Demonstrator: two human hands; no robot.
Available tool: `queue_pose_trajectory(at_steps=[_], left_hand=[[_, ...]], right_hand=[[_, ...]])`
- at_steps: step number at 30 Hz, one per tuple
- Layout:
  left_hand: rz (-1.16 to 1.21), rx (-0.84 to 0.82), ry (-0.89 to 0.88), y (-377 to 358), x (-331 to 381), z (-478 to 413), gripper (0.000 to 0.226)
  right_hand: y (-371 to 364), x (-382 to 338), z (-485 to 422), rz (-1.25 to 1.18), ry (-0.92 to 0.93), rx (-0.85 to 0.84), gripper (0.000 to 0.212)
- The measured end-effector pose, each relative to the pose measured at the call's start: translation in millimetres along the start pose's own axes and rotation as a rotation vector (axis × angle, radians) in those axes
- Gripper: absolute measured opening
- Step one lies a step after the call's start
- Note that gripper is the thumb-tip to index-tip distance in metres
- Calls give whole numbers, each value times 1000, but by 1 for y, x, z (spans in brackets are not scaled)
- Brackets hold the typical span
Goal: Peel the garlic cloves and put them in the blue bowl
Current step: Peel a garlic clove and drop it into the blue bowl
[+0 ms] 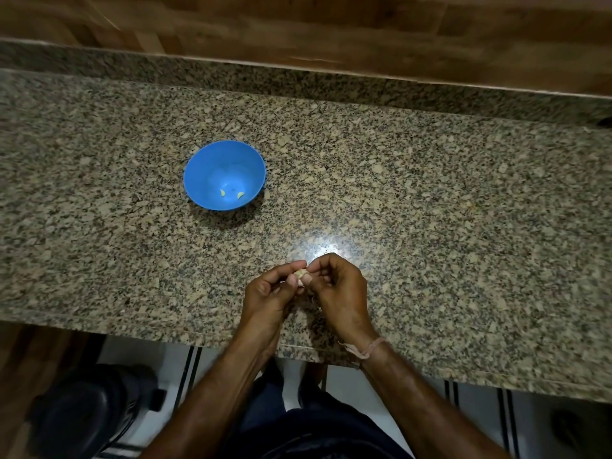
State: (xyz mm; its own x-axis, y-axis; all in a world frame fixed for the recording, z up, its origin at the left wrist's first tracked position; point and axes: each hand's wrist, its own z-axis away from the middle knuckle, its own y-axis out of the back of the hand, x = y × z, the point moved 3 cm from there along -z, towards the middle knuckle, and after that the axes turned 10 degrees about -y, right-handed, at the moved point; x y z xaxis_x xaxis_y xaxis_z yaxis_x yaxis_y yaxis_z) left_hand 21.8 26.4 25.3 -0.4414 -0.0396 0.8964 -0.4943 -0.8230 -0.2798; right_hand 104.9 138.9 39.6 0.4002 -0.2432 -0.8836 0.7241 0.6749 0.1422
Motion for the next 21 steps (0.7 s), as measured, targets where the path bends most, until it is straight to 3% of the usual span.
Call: queue_pose_trajectory(at_steps=[8,13,17,21], left_hand=[[-15,48,55,6,-9,-8,26],[-118,99,33,10,-16,-16,19],[-204,160,12,12,-23,-20,19],[-498,140,-194,19,-9,-31,21]], right_hand=[[-12,6,-10,101,-42,-43,11],[-22,12,-11,13,-106,22,6],[-28,17,-15,83,-62,81,9],[-22,23,-26,128,-41,66,7]])
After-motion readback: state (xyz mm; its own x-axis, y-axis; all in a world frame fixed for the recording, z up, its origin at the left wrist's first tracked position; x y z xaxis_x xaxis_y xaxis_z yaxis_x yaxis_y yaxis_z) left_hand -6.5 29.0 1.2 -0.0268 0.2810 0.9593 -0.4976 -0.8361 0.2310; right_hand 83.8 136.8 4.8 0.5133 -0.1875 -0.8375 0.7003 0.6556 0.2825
